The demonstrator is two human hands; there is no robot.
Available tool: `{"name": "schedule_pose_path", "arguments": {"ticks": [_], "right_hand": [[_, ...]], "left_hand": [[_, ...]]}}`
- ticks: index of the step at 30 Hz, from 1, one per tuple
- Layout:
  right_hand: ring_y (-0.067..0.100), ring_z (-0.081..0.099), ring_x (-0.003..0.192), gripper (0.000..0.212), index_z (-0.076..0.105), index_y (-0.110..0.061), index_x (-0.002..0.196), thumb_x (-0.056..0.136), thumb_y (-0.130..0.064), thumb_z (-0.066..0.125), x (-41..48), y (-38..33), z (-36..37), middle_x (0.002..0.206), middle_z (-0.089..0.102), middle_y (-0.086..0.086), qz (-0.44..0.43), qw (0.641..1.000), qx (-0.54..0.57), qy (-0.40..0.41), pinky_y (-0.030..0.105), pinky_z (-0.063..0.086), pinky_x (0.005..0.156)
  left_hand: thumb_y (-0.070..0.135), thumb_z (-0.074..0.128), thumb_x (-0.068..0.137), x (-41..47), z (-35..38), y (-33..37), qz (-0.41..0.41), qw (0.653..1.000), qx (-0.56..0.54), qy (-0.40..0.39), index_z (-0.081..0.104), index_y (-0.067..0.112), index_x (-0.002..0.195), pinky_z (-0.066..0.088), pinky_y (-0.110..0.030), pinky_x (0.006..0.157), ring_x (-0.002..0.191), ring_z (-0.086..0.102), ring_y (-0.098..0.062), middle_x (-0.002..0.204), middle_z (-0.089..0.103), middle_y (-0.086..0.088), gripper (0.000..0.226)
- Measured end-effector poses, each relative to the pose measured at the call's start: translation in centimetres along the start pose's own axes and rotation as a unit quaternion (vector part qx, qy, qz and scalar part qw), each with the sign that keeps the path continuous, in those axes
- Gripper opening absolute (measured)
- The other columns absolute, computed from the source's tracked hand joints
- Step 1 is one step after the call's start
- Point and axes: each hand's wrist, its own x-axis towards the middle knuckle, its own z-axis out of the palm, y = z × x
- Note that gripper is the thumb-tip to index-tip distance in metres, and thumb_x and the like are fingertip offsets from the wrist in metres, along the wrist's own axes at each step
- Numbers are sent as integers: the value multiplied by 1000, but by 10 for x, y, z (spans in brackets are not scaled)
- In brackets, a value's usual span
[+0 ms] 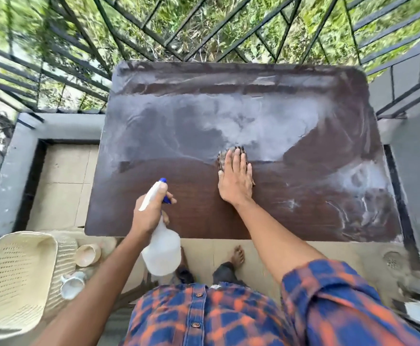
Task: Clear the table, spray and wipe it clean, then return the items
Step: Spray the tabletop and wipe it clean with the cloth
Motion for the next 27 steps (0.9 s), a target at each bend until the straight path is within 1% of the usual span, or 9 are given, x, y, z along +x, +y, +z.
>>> {"name": "schedule_pose_path", "arguments": {"ticks": [4, 7, 9, 13, 18, 20, 22, 24, 27], "right_hand": [[29, -6, 156, 72, -3, -12, 161, 105, -35, 37, 23, -8, -5, 169, -7, 13, 37, 999, 17, 0, 48, 1, 126], [30, -5, 156, 72, -1, -10, 161, 105, -37, 36, 21, -7, 1, 168, -6, 14, 29, 999, 14, 16, 48, -1, 126], [30, -3, 156, 72, 0, -11, 161, 105, -39, 36, 21, -2, 2, 169, -4, 14, 16, 1000, 15, 22, 47, 0, 126], [27, 0, 156, 71, 5, -15, 162, 104, -43, 37, 22, 2, 5, 169, 1, 10, 13, 999, 14, 45, 46, 3, 126], [27, -1, 156, 70, 3, -15, 162, 105, -41, 35, 31, -14, 8, 169, -2, 10, 74, 995, 14, 60, 47, 1, 126], [29, -3, 156, 72, 3, -13, 161, 105, -42, 36, 38, -29, 8, 169, -3, 12, 115, 991, 17, 63, 49, 0, 126], [30, -5, 156, 74, 1, -11, 161, 105, -44, 36, 46, -51, 8, 169, -5, 13, 146, 987, 29, 59, 49, 0, 125], [29, -6, 156, 75, -1, -11, 161, 105, -45, 36, 50, -77, 12, 168, -7, 13, 142, 988, 24, 57, 49, -1, 125], [29, -8, 156, 77, -1, -10, 161, 104, -46, 37, 57, -134, 24, 168, -8, 13, 134, 989, 32, 52, 49, -1, 125]], "left_hand": [[43, 57, 103, 5, 1, 9, -1, 998, -22, 64, 66, 1, 87, 45, -33, 51, 37, 46, -25, 90, 75, -16, 46], [45, 58, 101, 8, -2, 12, 4, 995, -36, 91, 67, 5, 84, 46, -29, 46, 37, 47, -26, 90, 75, -16, 44], [46, 58, 101, 11, -6, 15, 2, 994, -41, 105, 68, 5, 84, 47, -30, 47, 39, 47, -26, 90, 75, -16, 45], [45, 58, 101, 21, -14, 21, -3, 991, -54, 120, 67, -2, 91, 47, -33, 49, 43, 48, -27, 91, 75, -19, 49], [45, 57, 101, 41, -39, 28, 3, 992, -66, 108, 66, -5, 92, 47, -33, 48, 49, 53, -26, 96, 73, -22, 52], [45, 56, 102, 51, -55, 31, 1, 993, -74, 97, 65, -2, 89, 46, -33, 49, 52, 53, -28, 98, 73, -24, 49], [46, 56, 102, 60, -76, 34, -8, 993, -82, 90, 66, 6, 85, 46, -32, 47, 48, 52, -25, 97, 73, -23, 44], [47, 57, 101, 68, -96, 35, -12, 993, -82, 89, 67, 11, 82, 46, -31, 46, 46, 52, -25, 94, 74, -21, 42], [45, 58, 102, 82, -131, 36, -15, 991, -98, 94, 68, 12, 79, 45, -34, 49, 58, 57, -28, 85, 74, -14, 41]]}}
